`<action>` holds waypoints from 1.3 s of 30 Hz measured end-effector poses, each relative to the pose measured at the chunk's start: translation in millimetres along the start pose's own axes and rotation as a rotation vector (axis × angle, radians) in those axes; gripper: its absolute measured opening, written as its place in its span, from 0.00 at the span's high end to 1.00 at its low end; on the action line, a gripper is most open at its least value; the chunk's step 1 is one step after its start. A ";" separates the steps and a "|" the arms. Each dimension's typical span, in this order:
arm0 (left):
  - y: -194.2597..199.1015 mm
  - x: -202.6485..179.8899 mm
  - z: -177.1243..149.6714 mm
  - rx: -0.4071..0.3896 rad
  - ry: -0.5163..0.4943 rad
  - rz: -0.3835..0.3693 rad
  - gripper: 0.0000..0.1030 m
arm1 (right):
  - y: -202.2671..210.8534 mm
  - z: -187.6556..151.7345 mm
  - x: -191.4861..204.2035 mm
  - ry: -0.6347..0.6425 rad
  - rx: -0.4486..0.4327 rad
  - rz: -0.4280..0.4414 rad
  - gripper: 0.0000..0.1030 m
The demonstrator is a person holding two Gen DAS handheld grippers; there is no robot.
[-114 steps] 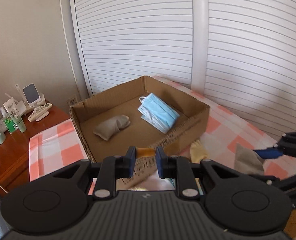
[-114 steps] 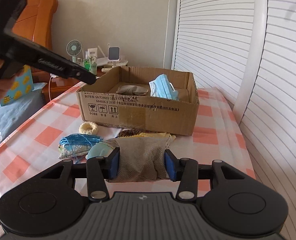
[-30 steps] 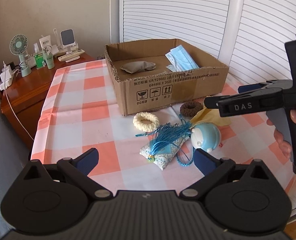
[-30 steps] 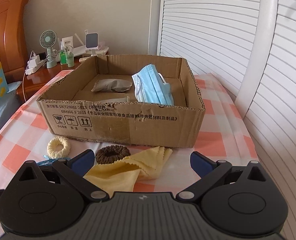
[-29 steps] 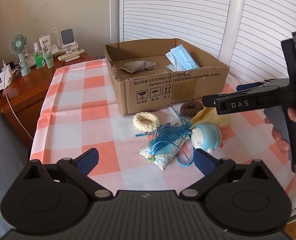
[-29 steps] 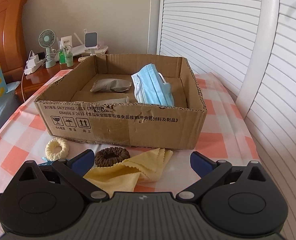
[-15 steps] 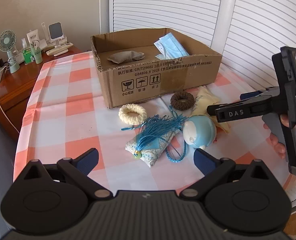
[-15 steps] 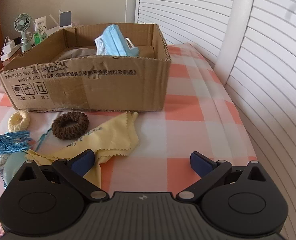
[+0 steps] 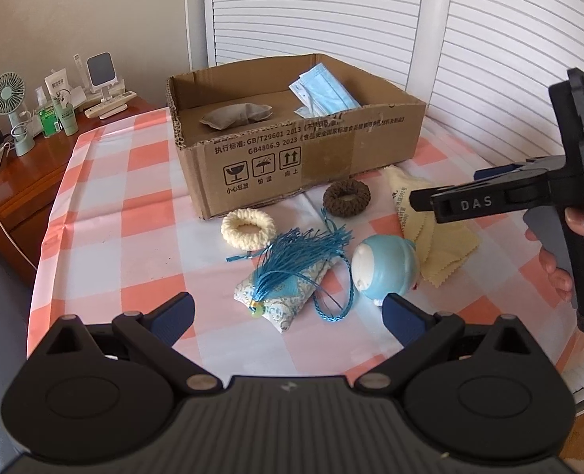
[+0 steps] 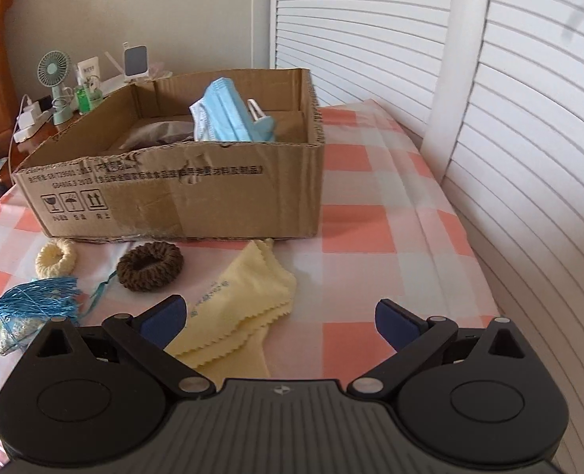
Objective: Organize soft objects
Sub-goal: 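Move the right tool down to the yellow cloth on the table, then move the left tool to the light blue ball toy and close on it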
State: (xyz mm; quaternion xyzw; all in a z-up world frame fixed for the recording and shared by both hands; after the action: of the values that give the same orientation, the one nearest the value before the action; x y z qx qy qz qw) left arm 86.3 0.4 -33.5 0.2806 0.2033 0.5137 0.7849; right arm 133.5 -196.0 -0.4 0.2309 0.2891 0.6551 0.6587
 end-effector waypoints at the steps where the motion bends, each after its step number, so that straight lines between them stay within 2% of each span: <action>1: 0.1 -0.9 0.1 0.000 -0.003 -0.001 0.02 | -4.3 -0.5 4.5 0.014 0.006 0.007 0.00; 5: 1.0 -3.7 0.8 0.002 -0.013 0.001 0.02 | -14.7 -7.3 7.4 0.028 0.035 -0.024 0.00; 15: -5.9 -18.6 4.9 0.004 -0.055 -0.031 0.02 | 9.9 -32.2 -31.4 -0.004 0.014 -0.054 0.00; 31: -27.4 -70.0 7.6 0.010 -0.168 -0.169 0.02 | 20.7 -44.0 -39.3 0.051 -0.033 0.024 0.00; 39: -56.1 -81.4 10.8 0.065 -0.183 -0.199 0.02 | 22.9 -47.1 -45.3 0.060 -0.044 0.047 0.00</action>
State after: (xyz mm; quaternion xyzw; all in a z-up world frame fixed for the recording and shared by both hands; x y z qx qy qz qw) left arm 100.0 -94.7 -59.3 0.3300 0.1740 0.3987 0.8378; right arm 85.8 -243.9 -15.5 0.2035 0.2888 0.6832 0.6390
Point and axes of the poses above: each gripper's, at about its wrist camera, not at the fingertips, and y roughly against the way its jaws point, x to its left, z to its top, the point moved 1 cm from there along -y, roughly the way its jaws point, and after that the axes turned 6 degrees about -x, right-handed, at the moved point
